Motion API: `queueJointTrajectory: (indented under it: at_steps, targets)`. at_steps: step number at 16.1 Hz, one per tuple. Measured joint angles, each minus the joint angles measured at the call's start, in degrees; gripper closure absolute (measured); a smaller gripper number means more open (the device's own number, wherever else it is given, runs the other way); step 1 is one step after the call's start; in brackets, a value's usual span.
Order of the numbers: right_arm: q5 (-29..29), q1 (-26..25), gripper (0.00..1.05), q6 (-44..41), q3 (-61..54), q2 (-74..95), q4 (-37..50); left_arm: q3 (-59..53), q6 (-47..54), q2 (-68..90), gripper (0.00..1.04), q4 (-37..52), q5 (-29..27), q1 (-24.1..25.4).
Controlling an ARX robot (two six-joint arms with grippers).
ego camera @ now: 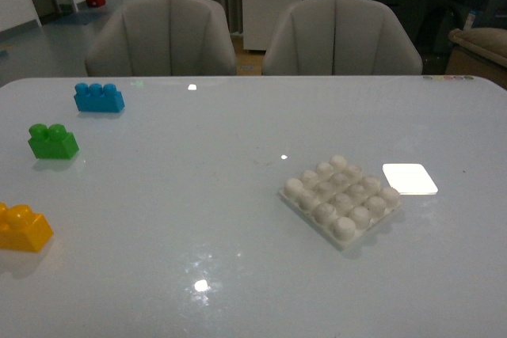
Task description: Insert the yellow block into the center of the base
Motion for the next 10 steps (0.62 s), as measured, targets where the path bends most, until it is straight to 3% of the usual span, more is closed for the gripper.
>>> queueJointTrajectory:
  at_steps: [7,9,10]
  targets:
    - [0.0,0.0,0.06,0.0,0.0,0.0,0.0,0.0,0.0,0.0,0.07,0.0,0.0,0.0]
    - [6.9,1.3,0.06,3.1,1.6,5.5,0.1,0.0,0.0,0.0,0.07,0.0,-0.1,0.0]
    - [5.8,-3.0,0.06,4.2,4.8,13.3,5.9,0.0,0.0,0.0,0.07,0.0,0.0,0.0]
